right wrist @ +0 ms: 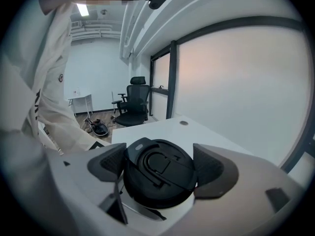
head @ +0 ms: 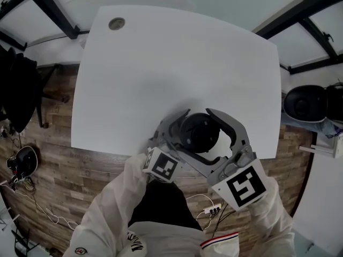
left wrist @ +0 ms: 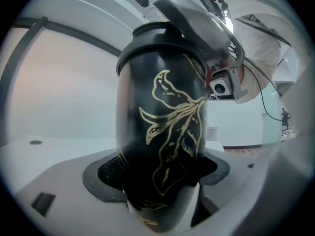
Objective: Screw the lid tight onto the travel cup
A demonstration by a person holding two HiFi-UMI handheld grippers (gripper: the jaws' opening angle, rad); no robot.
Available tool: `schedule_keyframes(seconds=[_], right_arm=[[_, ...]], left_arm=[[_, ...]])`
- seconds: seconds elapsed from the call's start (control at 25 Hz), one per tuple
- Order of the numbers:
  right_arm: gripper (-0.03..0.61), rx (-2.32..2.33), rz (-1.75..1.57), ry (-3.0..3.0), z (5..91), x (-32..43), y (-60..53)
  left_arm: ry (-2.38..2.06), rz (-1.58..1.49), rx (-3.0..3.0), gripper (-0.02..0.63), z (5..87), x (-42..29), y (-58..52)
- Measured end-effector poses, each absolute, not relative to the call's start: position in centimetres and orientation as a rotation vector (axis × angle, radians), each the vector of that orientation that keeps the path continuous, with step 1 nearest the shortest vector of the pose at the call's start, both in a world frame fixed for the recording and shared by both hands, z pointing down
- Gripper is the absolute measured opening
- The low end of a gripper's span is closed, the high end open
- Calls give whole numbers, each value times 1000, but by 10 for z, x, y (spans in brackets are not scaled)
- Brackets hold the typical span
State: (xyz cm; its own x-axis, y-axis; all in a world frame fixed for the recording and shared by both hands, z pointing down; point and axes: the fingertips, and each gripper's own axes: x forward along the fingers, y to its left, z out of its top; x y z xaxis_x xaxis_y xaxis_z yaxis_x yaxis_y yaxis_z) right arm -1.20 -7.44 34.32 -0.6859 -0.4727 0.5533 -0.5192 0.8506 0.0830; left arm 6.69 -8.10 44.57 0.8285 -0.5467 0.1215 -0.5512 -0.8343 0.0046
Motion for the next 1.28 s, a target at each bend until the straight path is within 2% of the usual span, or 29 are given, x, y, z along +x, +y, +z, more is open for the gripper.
schedule_keyframes(seconds=[0.44, 1.0, 1.12, 1.28], right_arm=[[423, 784, 211, -2803, 327, -10, -75], [459, 267, 135, -2982, 342, -19, -66], [459, 460, 142, -3014, 337, -17, -75], [459, 998, 144, -2934, 336, -6, -85]], left_arm=[[-844, 171, 2971, 402, 446, 65, -80], [-207, 195, 3095, 402, 450, 73, -61], [-284, 233, 3095, 402, 451, 73, -66], [-531, 215, 3068, 402, 451, 74, -70]])
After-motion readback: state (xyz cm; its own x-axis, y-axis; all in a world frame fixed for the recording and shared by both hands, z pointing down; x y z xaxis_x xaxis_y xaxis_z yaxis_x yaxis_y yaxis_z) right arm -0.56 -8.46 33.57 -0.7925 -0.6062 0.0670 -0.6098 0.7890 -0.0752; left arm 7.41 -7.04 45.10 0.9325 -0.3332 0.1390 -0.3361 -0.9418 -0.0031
